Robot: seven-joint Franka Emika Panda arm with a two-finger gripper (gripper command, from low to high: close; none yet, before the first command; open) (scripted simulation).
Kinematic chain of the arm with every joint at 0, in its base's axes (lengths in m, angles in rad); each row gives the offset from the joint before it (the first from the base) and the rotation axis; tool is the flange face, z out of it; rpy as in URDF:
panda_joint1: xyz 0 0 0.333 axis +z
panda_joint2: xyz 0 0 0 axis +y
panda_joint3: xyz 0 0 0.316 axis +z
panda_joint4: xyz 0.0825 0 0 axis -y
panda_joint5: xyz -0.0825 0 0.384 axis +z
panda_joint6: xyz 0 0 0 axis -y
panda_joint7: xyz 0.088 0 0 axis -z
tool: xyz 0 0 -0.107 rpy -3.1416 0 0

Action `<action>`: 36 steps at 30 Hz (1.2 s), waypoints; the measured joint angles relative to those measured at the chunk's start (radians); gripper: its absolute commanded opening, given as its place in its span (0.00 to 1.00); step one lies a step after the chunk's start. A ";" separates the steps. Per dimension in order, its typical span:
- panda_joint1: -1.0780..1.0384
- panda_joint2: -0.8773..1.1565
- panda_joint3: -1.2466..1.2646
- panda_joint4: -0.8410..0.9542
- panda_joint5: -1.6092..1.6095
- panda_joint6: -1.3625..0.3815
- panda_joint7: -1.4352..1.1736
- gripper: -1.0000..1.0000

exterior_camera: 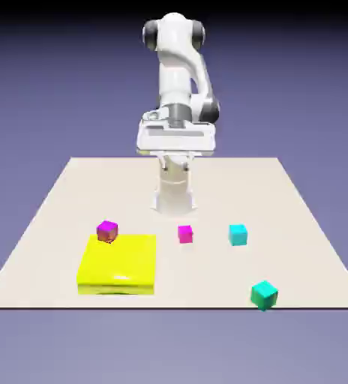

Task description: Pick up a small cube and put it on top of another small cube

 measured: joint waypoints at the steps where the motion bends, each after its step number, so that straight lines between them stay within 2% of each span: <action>1: -0.014 -0.001 0.036 -0.003 0.001 -0.011 -0.015 0.50; 36: -0.517 -0.026 1.305 -0.119 0.022 -0.384 -0.539 0.50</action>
